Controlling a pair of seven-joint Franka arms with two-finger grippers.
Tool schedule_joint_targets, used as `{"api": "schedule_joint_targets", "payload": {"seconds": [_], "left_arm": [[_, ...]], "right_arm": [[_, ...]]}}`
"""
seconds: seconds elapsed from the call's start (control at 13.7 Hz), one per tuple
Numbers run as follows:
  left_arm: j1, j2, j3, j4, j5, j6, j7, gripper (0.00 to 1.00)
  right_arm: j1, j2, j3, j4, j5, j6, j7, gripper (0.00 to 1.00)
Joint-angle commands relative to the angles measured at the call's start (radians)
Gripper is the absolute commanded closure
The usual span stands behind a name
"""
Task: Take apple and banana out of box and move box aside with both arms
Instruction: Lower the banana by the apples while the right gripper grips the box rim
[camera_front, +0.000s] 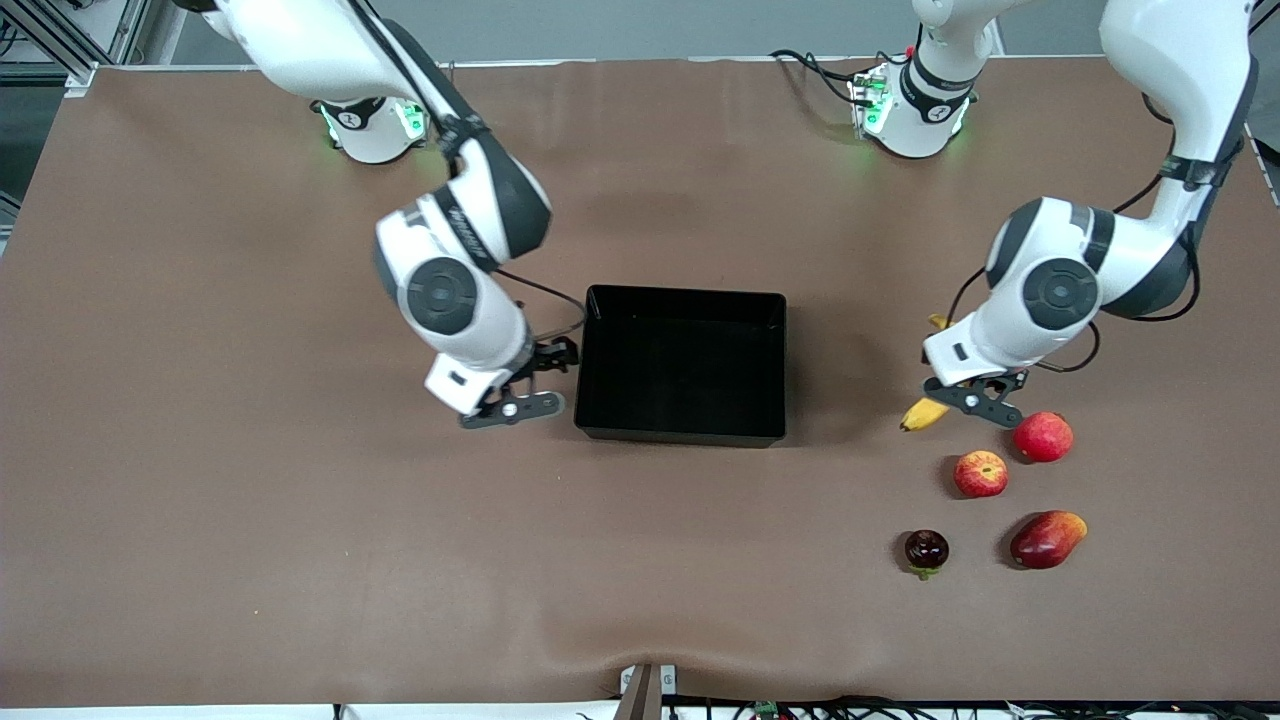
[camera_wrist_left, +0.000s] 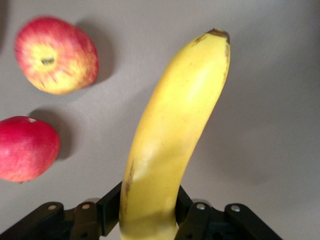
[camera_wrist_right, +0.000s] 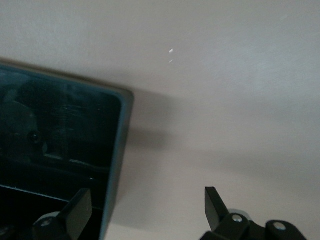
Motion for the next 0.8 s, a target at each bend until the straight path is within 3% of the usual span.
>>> {"api": "schedule_joint_targets", "payload": {"seconds": [0.0, 0.29, 0.44, 0.51, 0.59, 0.66, 0.73], "left_arm": [[0.047, 0.051, -0.015, -0.014, 0.069, 0.077, 0.058, 1.00], [0.140, 0.202, -0.004, -0.010, 0.173, 0.255, 0.055, 1.00], [0.156, 0.240, -0.004, 0.002, 0.196, 0.277, 0.038, 1.00], [0.151, 0.243, -0.004, 0.012, 0.196, 0.277, 0.032, 0.84], [0.150, 0.246, -0.004, 0.013, 0.196, 0.277, 0.018, 0.19], [0.150, 0.242, -0.006, 0.013, 0.198, 0.275, 0.014, 0.00], [0.148, 0.234, -0.009, 0.013, 0.198, 0.275, 0.012, 0.00]], "right_arm": [[0.043, 0.047, -0.009, 0.022, -0.004, 0.021, 0.093, 0.00], [0.085, 0.067, -0.009, -0.051, -0.004, 0.132, 0.149, 0.00], [0.097, 0.082, -0.010, -0.085, -0.004, 0.197, 0.156, 0.00], [0.103, 0.093, -0.012, -0.091, -0.012, 0.215, 0.173, 0.00], [0.109, 0.099, -0.013, -0.093, -0.029, 0.223, 0.175, 0.09], [0.109, 0.104, -0.013, -0.094, -0.046, 0.223, 0.176, 0.48], [0.108, 0.106, -0.013, -0.094, -0.050, 0.223, 0.176, 0.88]]}}
